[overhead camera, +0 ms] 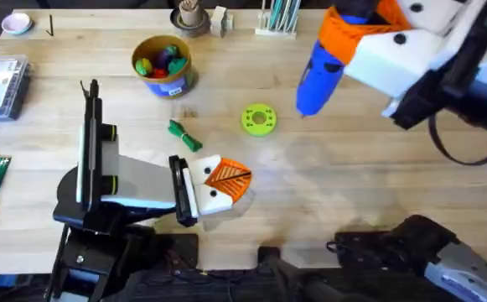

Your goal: Pick up the gripper from the table and insert it into the empty holder that is missing its gripper. Then pick up a screw, insert it into the mounting hole, and use the screwdriver to tighten it. Finally, clean up the table by picking up the vegetable and placing it into the bucket.

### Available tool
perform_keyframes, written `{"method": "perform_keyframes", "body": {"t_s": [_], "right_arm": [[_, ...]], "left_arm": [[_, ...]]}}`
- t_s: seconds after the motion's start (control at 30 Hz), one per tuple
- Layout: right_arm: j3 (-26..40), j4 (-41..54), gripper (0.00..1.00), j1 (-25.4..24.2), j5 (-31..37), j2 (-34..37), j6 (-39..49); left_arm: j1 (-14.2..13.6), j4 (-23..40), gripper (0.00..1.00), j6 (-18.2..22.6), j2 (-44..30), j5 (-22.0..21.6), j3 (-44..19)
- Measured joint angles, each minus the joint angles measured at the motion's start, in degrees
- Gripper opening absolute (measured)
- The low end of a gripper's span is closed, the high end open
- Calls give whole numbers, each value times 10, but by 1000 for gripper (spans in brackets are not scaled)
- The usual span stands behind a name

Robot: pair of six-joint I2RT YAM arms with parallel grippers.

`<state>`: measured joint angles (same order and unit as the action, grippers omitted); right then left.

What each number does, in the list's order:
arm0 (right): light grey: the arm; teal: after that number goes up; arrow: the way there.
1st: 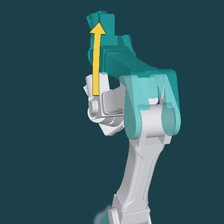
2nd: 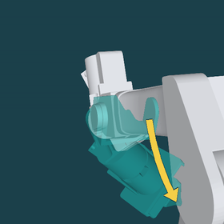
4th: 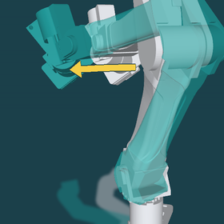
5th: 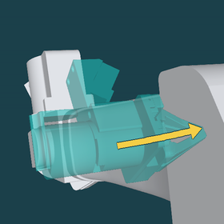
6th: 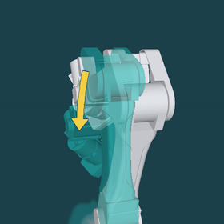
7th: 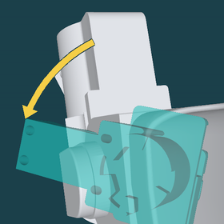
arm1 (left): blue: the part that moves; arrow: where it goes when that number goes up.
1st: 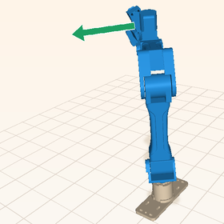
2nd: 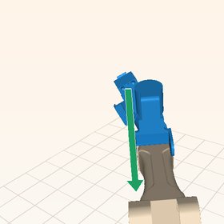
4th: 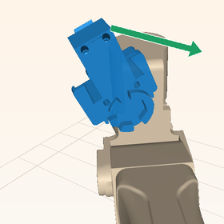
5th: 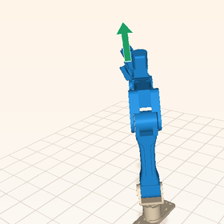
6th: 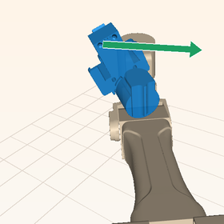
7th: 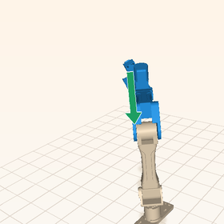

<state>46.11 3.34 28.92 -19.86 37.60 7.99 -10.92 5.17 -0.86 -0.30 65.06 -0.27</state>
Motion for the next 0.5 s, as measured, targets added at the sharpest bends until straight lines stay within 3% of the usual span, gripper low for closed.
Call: {"method": "perform_keyframes", "body": {"t_s": [0.27, 0.5], "right_arm": [[-15, -147, 18, 116, -3, 26, -14], [-18, -234, 18, 193, -6, 116, -18]], "left_arm": [[0, 0, 15, 0, 0, 0, 0], [0, 0, 15, 0, 0, -2, 0]]}}
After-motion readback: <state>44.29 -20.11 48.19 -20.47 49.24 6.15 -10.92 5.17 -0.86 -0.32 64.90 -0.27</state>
